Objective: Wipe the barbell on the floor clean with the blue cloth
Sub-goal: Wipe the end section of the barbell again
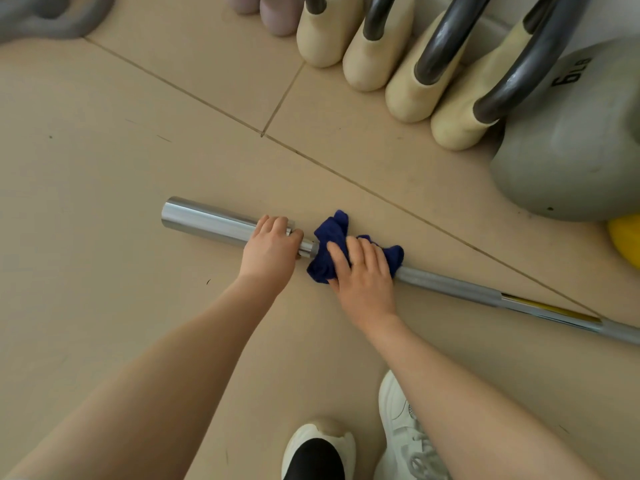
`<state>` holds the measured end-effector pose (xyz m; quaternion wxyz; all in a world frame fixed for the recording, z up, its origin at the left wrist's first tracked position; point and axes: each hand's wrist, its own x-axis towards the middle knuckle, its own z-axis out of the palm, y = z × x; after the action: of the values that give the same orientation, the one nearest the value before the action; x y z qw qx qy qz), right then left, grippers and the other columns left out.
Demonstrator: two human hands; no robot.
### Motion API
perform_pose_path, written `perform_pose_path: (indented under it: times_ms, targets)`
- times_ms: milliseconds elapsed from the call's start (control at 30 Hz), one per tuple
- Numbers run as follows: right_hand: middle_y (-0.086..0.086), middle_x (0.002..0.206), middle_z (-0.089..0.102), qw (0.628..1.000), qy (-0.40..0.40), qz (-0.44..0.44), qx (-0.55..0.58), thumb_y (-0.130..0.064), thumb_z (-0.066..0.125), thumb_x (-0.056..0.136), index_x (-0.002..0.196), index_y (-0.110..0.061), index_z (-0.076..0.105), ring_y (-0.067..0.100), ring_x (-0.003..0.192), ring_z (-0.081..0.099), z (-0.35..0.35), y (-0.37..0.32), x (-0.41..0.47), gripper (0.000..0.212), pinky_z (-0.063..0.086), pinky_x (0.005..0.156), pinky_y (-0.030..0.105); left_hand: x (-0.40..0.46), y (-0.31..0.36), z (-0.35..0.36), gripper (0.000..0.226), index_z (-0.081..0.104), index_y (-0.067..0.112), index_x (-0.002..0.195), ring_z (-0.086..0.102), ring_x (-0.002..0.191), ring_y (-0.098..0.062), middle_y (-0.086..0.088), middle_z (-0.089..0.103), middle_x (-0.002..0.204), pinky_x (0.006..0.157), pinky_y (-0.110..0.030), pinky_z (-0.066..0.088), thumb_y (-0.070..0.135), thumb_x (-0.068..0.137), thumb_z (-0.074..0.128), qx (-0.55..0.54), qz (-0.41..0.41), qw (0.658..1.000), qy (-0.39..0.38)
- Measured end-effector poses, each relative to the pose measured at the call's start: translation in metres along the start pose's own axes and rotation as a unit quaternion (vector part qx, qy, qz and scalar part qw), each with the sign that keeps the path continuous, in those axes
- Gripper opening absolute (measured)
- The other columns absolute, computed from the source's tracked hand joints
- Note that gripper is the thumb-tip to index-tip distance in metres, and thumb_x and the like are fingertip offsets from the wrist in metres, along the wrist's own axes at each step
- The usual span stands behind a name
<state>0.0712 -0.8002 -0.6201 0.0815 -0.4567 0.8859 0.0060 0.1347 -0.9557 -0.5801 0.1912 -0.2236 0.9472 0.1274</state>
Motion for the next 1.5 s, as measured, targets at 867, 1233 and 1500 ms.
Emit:
perform_pose_path:
  times_ms: [867, 1233, 1500]
  targets:
    - [0.012, 0.100, 0.063, 0.981, 0.113, 0.101, 0.123, -0.029, 0.052, 0.081, 0.097, -0.010, 0.051, 0.029, 0.098, 0.054, 0.009, 0.025, -0.019, 0.025, 0.044, 0.088, 0.039, 0.003, 0.001, -0.002, 0.027, 0.053, 0.012, 0.120, 0.037, 0.124, -0.029, -0.012, 0.044, 0.131, 0.111, -0.034, 0.022, 0.016, 0.093, 0.050, 0.067, 0.001, 0.998, -0.008]
    - [0.016, 0.087, 0.065, 0.963, -0.036, 0.195, 0.181, -0.039, 0.048, 0.090, 0.094, -0.006, 0.054, 0.039, 0.081, 0.062, -0.026, 0.043, 0.030, 0.034, 0.049, 0.070, 0.043, -0.013, 0.021, 0.016, 0.055, 0.069, 0.005, 0.104, 0.069, 0.090, -0.028, -0.011, 0.070, 0.094, 0.089, -0.041, 0.052, 0.005, 0.051, 0.082, 0.098, 0.142, 0.976, 0.132]
    - [0.013, 0.124, 0.057, 0.990, 0.112, 0.084, 0.036, -0.010, 0.038, 0.080, 0.118, -0.021, 0.050, 0.032, 0.119, 0.046, 0.004, 0.069, -0.050, 0.041, 0.037, 0.102, 0.049, -0.003, 0.035, 0.022, 0.060, 0.069, 0.014, 0.108, 0.065, 0.073, -0.028, -0.011, 0.067, 0.086, 0.065, -0.029, 0.052, 0.002, 0.050, 0.075, 0.104, 0.116, 0.977, 0.145]
